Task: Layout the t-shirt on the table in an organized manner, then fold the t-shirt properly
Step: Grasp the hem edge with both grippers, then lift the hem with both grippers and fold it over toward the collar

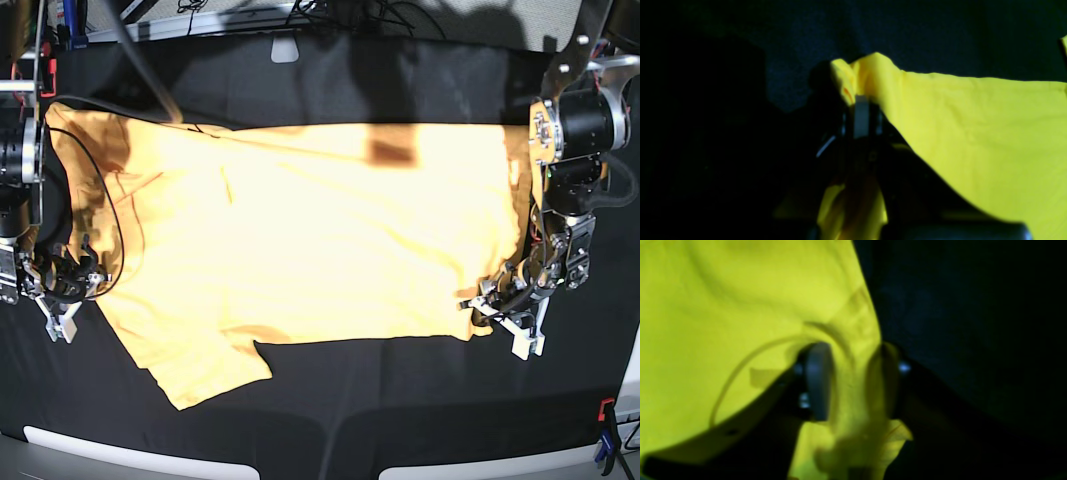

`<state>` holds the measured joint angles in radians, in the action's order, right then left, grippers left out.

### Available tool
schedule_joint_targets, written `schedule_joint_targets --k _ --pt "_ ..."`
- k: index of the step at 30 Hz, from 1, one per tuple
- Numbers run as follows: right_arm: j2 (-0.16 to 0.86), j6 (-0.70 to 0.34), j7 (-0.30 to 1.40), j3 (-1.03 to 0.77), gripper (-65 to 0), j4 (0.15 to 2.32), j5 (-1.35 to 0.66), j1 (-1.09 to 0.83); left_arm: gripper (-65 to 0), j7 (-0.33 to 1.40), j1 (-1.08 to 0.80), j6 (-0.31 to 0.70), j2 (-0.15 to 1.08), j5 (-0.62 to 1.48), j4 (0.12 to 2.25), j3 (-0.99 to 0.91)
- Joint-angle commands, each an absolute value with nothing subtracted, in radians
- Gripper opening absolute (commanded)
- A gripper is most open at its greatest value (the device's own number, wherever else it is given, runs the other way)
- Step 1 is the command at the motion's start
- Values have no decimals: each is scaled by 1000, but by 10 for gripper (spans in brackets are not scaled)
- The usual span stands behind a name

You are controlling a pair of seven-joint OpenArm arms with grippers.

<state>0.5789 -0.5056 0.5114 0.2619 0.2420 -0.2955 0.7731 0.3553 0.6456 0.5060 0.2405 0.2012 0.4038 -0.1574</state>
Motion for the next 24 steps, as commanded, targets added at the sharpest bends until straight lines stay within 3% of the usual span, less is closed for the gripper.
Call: schedule_joint_targets --k 1,4,11,14,19,24 --pt "587 -518 510 262 -527 247 -288 791 -650 368 667 510 241 192 412 -157" --pt "588 -517 472 261 -650 251 -287 791 -650 365 667 510 242 208 412 -157" --pt "599 -521 445 261 -650 332 -237 775 -650 341 665 574 242 282 472 -157" --pt "623 -580 442 261 -650 435 -239 722 -650 360 665 572 245 283 561 -157" --pt "678 -565 460 252 -650 646 -275 594 -650 433 664 569 253 361 674 -157" --pt "715 -553 506 102 -650 849 -294 460 -650 481 656 568 253 373 730 -157"
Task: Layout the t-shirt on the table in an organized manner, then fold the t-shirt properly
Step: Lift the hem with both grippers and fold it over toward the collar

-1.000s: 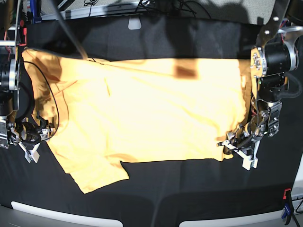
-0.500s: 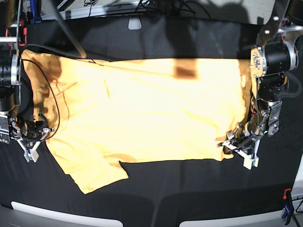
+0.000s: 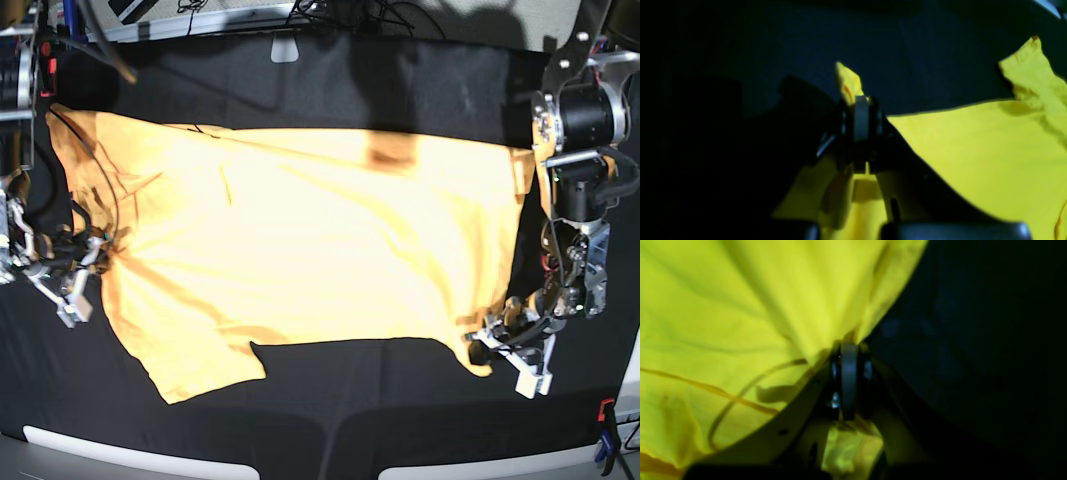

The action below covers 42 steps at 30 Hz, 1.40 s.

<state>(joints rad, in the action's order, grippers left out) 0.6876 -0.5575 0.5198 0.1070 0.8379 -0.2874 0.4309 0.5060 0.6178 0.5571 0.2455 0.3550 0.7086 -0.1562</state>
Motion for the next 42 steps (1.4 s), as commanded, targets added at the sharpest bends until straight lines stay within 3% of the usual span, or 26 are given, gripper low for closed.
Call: schedule_joint_targets --k 1,14,21,38,40,42 --pt "714 -554 516 53 -650 888 -292 432 -650 484 647 568 253 373 745 -157" --pt "706 -556 524 -313 -650 1261 -334 57 -650 501 288 512 292 475 1223 -160" --pt "706 -569 532 -460 -650 1423 -353 -105 -650 506 155 475 292 500 1391 -267" --pt "707 -558 632 -491 -644 1544 -345 -290 -650 534 -91 484 292 524 1499 -418" --pt "706 -553 654 -491 -512 1542 -369 -289 -642 551 -97 522 292 524 1499 -418" --pt "707 -553 651 -491 -382 1542 -405 -285 -432 562 -97 537 292 524 1499 -418"
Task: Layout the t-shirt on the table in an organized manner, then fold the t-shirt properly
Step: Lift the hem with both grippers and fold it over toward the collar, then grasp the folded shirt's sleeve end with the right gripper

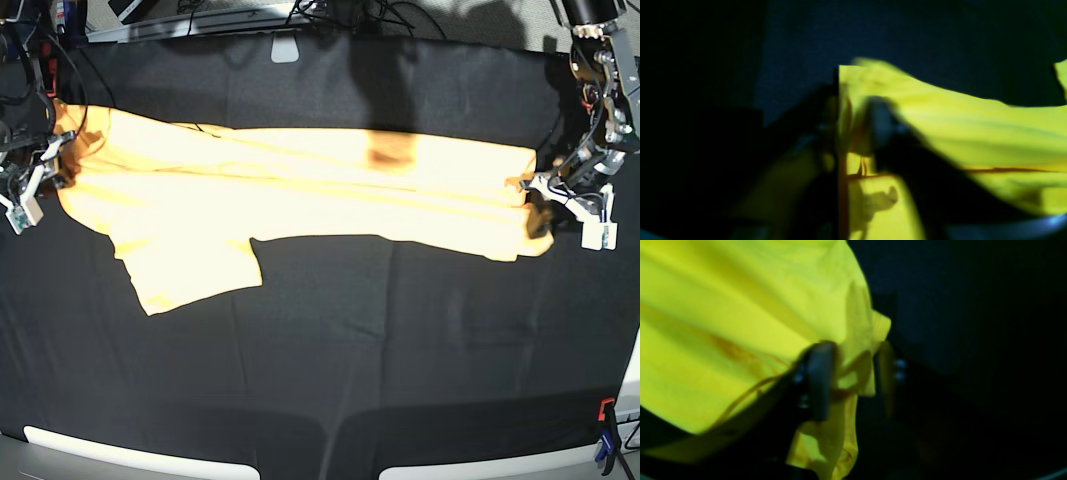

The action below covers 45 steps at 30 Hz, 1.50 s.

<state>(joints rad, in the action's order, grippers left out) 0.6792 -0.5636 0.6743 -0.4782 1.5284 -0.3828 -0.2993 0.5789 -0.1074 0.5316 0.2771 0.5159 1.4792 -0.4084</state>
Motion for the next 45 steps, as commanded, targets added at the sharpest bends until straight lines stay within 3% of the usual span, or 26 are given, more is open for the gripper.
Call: schedule_joint_targets --k 1,3,8,17,30,40,42,45 --pt "707 -553 652 -491 -340 1542 -422 -279 -348 561 -97 536 292 524 1499 -418" --pt "707 -553 651 -491 -318 1542 -460 -258 -296 561 -97 536 301 524 1499 -418" --pt "703 -522 680 -490 -319 1486 -562 -132 -296 552 -96 536 322 525 1500 -418" --pt "640 -554 839 -421 -319 1155 -639 260 -296 516 -62 536 316 525 1531 -415" --pt "597 -496 877 109 -319 785 -596 632 -296 506 -25 536 316 525 1604 -394" --pt "463 -453 861 151 -322 662 -374 673 -296 504 -25 536 316 524 1604 -349" --pt "453 -453 861 151 -382 654 -358 672 -296 504 -25 536 316 524 1604 -349" --pt "442 -456 860 151 -537 653 -313 673 -296 504 -25 536 316 524 1604 -349"
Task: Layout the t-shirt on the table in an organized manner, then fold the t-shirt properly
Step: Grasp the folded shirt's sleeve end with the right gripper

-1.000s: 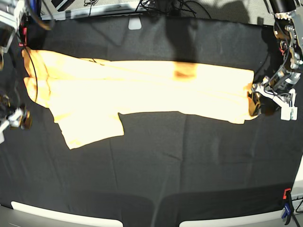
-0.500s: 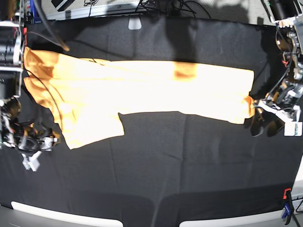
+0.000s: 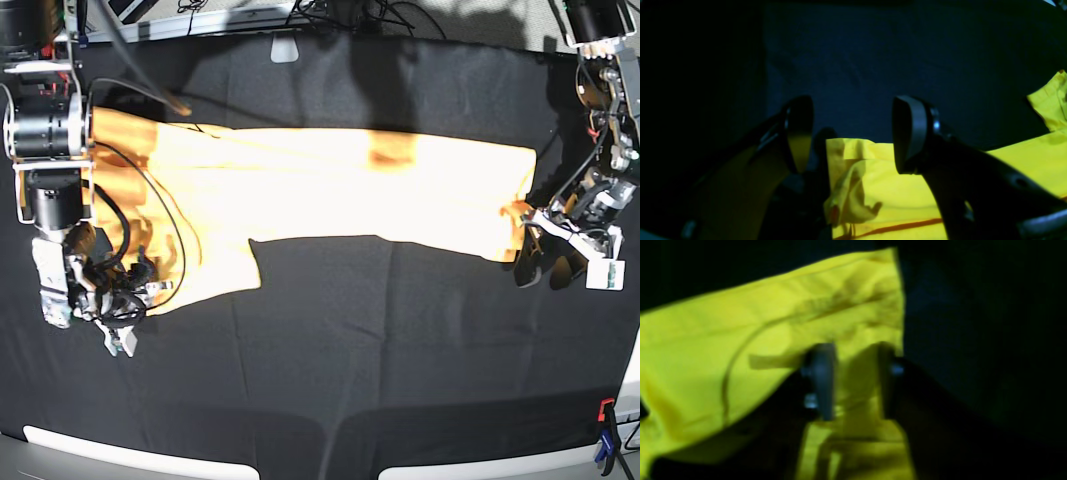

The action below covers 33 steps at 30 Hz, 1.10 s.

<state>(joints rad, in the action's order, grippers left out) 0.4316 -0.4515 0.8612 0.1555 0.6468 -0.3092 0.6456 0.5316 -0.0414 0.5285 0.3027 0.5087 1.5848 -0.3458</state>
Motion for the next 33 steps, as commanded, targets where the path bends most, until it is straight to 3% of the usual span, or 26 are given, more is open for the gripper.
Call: schedule_joint_targets --k 1,2,13,18,24,33 --pt "440 -456 860 151 -600 653 -301 673 -296 504 -25 536 316 524 1604 -349" --pt "440 -455 854 151 -650 653 -296 673 -296 504 -25 536 316 524 1604 -349" --pt "455 -516 847 151 -650 783 -209 646 -296 504 -25 536 316 516 1604 -349" --pt "467 -512 850 151 -650 1087 -208 488 -296 504 -25 535 316 487 1604 -349" --pt "514 -433 877 148 -650 1516 -208 229 -296 504 -25 535 316 488 1604 -349" --pt "526 -347 870 144 -650 1952 -125 -131 -296 504 -25 535 316 488 1604 -349"
